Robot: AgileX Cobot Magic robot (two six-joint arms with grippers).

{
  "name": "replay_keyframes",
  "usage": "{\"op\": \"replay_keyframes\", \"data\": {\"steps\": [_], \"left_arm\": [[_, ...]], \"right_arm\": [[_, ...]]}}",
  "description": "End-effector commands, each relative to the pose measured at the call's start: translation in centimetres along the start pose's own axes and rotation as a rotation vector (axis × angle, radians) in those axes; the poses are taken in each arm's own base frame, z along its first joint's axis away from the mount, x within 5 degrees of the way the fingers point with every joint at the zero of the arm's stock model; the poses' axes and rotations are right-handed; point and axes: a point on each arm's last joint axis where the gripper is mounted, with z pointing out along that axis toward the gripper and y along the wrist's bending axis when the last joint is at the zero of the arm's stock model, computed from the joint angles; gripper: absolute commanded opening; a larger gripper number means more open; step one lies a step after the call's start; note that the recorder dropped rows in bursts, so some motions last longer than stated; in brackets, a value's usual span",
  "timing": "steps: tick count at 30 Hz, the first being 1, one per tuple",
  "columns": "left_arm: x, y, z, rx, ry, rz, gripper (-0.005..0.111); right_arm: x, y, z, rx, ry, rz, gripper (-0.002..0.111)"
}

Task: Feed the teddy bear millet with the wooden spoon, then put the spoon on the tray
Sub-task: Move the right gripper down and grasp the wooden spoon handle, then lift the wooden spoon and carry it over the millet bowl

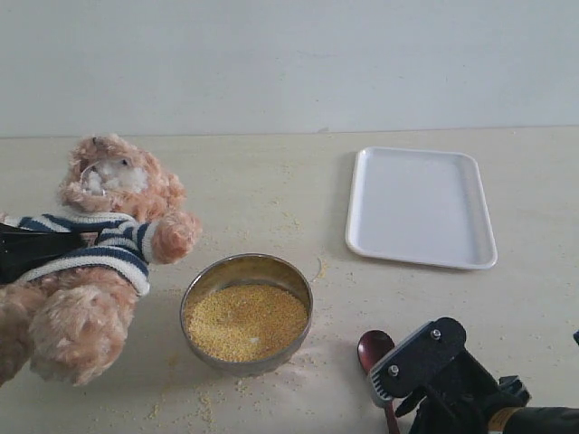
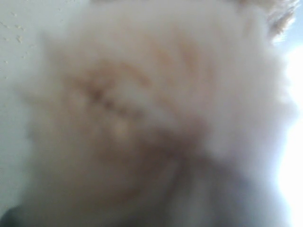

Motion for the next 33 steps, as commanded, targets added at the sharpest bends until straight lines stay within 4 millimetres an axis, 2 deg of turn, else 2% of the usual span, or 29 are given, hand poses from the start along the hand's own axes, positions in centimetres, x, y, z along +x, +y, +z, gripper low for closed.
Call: {"op": "replay_keyframes", "data": {"steps": [1,8,13,20,22,24,25,30,33], "left_arm": [[-0.2,-0.5,0.1,0.040,-0.009,0.012,0.005],[-0.2,-0.5,0.1,0.040,-0.009,0.010,0.005],[-0.2,-0.5,0.1,0.040,-0.009,0.010,0.005],[-0.2,-0.5,0.1,0.040,-0.009,0.008,0.005],[-0.2,-0.5,0.1,0.040,-0.009,0.008,0.005],[-0.2,-0.5,0.1,0.040,-0.009,0.008,0.005],[-0.2,-0.5,0.1,0.040,-0.009,0.008,0.005],[-0.2,-0.5,0.1,0.041,-0.009,0.007,0.005],[-0.2,-0.5,0.1,0.041,-0.008,-0.021,0.005]], "right_arm": [[0.4,0.1,0.0,-0.010,0.038,-0.005,0.055],[0.4,0.1,0.0,-0.011,0.040,-0.009,0.053],[0.5,0.1,0.0,-0.015,0.057,0.004,0.040],[0.7,0.2,0.0,-0.018,0.078,0.074,0.035],[0.7,0.2,0.0,-0.017,0.077,0.092,0.023],[0.7,0.2,0.0,-0.015,0.075,0.115,0.005],[0.6,0.1,0.0,-0.012,0.065,0.137,0.000],[0.4,0.1,0.0,-0.007,0.044,0.188,0.000],[-0.7,0.0,-0.9,-0.017,-0.051,0.187,0.000]]}}
